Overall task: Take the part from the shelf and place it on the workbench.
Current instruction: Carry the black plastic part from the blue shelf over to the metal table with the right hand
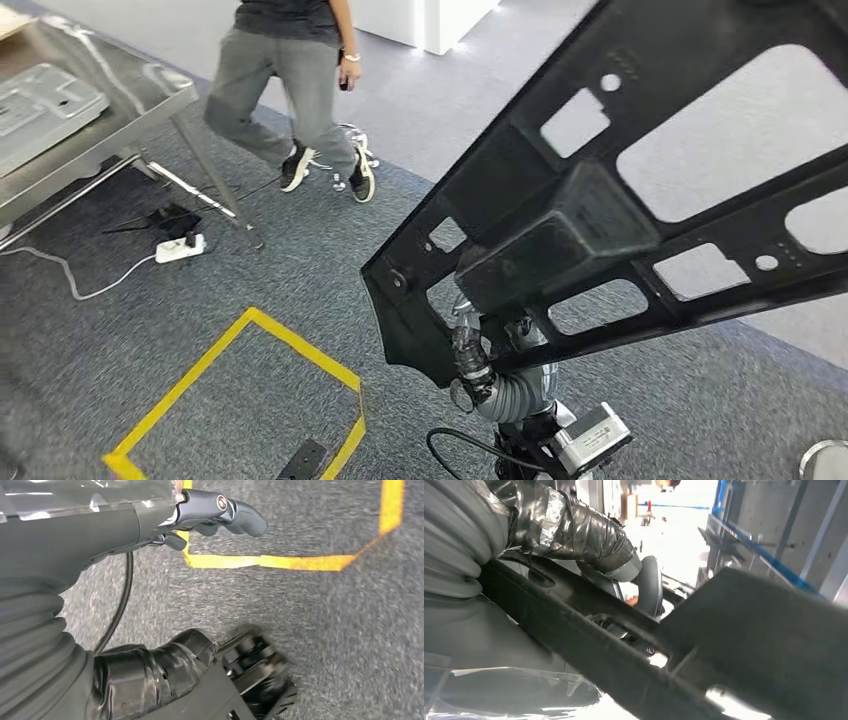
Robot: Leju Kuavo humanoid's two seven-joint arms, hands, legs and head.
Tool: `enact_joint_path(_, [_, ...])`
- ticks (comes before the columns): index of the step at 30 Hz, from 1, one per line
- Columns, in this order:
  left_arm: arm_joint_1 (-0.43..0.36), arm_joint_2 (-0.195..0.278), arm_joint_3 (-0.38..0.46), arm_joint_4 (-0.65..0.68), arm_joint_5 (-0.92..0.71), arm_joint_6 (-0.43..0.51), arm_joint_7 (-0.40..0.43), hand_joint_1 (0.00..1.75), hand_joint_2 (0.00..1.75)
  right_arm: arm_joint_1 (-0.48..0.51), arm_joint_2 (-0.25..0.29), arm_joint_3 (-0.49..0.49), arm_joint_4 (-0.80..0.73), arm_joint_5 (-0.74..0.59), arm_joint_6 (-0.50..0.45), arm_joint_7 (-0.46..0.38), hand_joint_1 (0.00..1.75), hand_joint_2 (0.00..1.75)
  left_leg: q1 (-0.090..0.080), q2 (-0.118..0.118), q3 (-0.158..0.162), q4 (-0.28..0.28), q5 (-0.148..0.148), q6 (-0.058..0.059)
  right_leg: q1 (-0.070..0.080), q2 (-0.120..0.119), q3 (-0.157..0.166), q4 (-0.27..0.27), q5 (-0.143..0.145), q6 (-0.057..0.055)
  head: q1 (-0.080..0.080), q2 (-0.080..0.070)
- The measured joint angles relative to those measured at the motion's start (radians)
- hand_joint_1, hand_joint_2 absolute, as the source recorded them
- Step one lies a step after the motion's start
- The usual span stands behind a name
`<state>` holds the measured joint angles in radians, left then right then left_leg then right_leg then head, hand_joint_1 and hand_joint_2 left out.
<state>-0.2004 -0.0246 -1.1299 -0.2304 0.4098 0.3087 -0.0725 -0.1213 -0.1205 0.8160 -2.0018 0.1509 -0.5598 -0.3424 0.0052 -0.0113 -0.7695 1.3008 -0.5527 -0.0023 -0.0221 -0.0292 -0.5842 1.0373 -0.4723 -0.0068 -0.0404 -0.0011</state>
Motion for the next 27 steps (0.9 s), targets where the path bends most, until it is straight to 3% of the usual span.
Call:
enact_joint_path(1, [0.001, 0.001, 0.0, 0.0, 0.003, 0.001, 0.0, 0.0, 1.75, 0.0, 0.0, 0.0, 0.002, -0.003, 0.0, 0.0, 1.75, 1.75, 0.0, 0.004, -0.004, 0.001, 0.012, 0.0, 0.002, -0.015, 0.002, 0.0, -0.003, 0.0, 0.0, 0.0])
enact_joint_path(2, [0.003, 0.002, 0.0, 0.0, 0.007, 0.003, 0.0, 0.0, 1.75, -0.001, 0.0, 0.0, 0.003, -0.008, 0.001, -0.002, 1.75, 1.75, 0.0, 0.008, 0.015, -0.039, 0.041, 0.002, 0.003, -0.028, 0.006, 0.0, -0.006, 0.0, 0.0, 0.0])
enact_joint_path(3, [0.005, 0.004, 0.0, 0.0, 0.012, 0.005, -0.002, 0.0, 1.75, -0.001, 0.0, 0.0, 0.004, -0.016, 0.004, -0.004, 1.75, 1.75, -0.002, 0.02, 0.052, -0.109, 0.078, 0.007, 0.004, -0.04, 0.012, 0.0, -0.01, 0.002, 0.0, 0.0])
enact_joint_path(5, [0.007, 0.008, 0.0, 0.0, 0.024, 0.013, -0.008, 0.0, 1.75, -0.006, 0.0, 0.0, 0.007, -0.036, 0.013, -0.013, 1.75, 1.75, -0.014, 0.057, 0.117, -0.232, 0.118, 0.022, 0.008, -0.061, 0.023, -0.001, -0.017, 0.007, 0.0, 0.0])
enact_joint_path(7, [0.011, 0.012, 0.0, 0.0, 0.039, 0.023, -0.018, 0.0, 1.75, -0.013, 0.0, 0.0, 0.013, -0.062, 0.028, -0.03, 1.75, 1.75, -0.025, 0.07, 0.134, -0.268, 0.115, 0.034, 0.009, -0.077, 0.029, -0.004, -0.022, 0.018, 0.001, 0.0])
enact_joint_path(9, [0.022, 0.016, 0.0, 0.0, 0.051, 0.033, -0.024, 0.0, 1.75, -0.019, 0.001, 0.0, 0.022, -0.092, 0.044, -0.048, 1.75, 1.75, -0.024, 0.048, 0.14, -0.278, 0.118, 0.042, 0.008, -0.088, 0.037, -0.008, -0.027, 0.03, 0.001, 0.0])
enact_joint_path(11, [0.033, 0.02, 0.0, 0.0, 0.062, 0.041, -0.027, 0.0, 1.75, -0.025, 0.002, 0.0, 0.031, -0.118, 0.058, -0.063, 1.75, 1.75, -0.016, 0.026, 0.155, -0.294, 0.123, 0.051, 0.006, -0.049, 0.03, 0.022, -0.051, 0.038, 0.003, 0.0])
enact_joint_path(13, [0.036, 0.021, 0.001, 0.0, 0.074, 0.045, -0.029, 0.0, 1.75, -0.03, 0.003, 0.0, 0.041, -0.139, 0.071, -0.075, 1.75, 1.75, -0.012, 0.003, 0.162, -0.301, 0.126, 0.058, 0.003, 0.007, -0.023, 0.13, -0.103, 0.039, 0.007, 0.0])
enact_joint_path(15, [0.04, 0.022, 0.003, 0.0, 0.086, 0.047, -0.03, 0.0, 1.75, -0.031, 0.003, 0.0, 0.053, -0.156, 0.083, -0.083, 1.75, 1.75, -0.012, -0.024, 0.162, -0.298, 0.124, 0.061, 0.003, 0.023, -0.09, 0.24, -0.133, 0.04, 0.01, 0.0])
enact_joint_path(16, [0.044, 0.023, 0.005, 0.0, 0.091, 0.048, -0.03, 0.0, 1.75, -0.032, 0.003, 0.0, 0.06, -0.162, 0.087, -0.086, 1.75, 1.75, -0.012, -0.039, 0.163, -0.295, 0.122, 0.061, 0.003, 0.025, -0.106, 0.252, -0.121, 0.041, 0.01, 0.0])
enact_joint_path(18, [0.051, 0.025, 0.007, 0.0, 0.098, 0.05, -0.031, 0.0, 1.75, -0.035, 0.003, 0.0, 0.075, -0.172, 0.092, -0.091, 1.75, 1.75, -0.01, -0.071, 0.163, -0.284, 0.115, 0.056, 0.0, 0.036, -0.083, 0.168, -0.044, 0.043, 0.01, 0.0])
enact_joint_path(20, [0.054, 0.027, 0.008, 0.0, 0.096, 0.051, -0.03, 0.0, 1.75, -0.04, 0.004, 0.0, 0.087, -0.178, 0.096, -0.094, 1.75, 1.75, -0.008, -0.099, 0.155, -0.267, 0.106, 0.047, -0.008, 0.09, -0.038, 0.057, 0.005, 0.043, 0.01, 0.0])
enact_joint_path(22, [0.055, 0.029, 0.008, 0.0, 0.091, 0.052, -0.028, 0.0, 1.75, -0.043, 0.006, 0.0, 0.094, -0.181, 0.103, -0.098, 1.75, 1.75, -0.005, -0.123, 0.142, -0.259, 0.104, 0.034, -0.01, 0.124, -0.025, 0.022, 0.004, 0.039, 0.01, 0.0])
enact_joint_path(24, [0.058, 0.032, 0.008, 0.0, 0.09, 0.054, -0.024, 0.0, 1.75, -0.045, 0.008, 0.0, 0.098, -0.182, 0.107, -0.099, 1.75, 1.75, 0.0, -0.139, 0.134, -0.26, 0.108, 0.022, -0.008, 0.105, -0.023, 0.017, 0.007, 0.028, 0.009, 0.0])
enact_joint_path(25, [0.06, 0.033, 0.008, 0.0, 0.09, 0.055, -0.022, 0.0, 1.75, -0.047, 0.01, 0.0, 0.1, -0.183, 0.108, -0.099, 1.75, 1.75, -0.001, -0.123, 0.131, -0.255, 0.105, 0.016, -0.007, 0.092, -0.019, 0.013, 0.008, 0.021, 0.008, 0.0])
enact_joint_path(27, [0.061, 0.036, 0.008, 0.0, 0.089, 0.056, -0.02, 0.0, 1.75, -0.05, 0.014, 0.0, 0.104, -0.184, 0.109, -0.099, 1.75, 1.75, -0.003, -0.059, 0.103, -0.199, 0.075, 0.006, -0.008, 0.064, -0.011, 0.006, 0.008, 0.009, 0.001, 0.0])
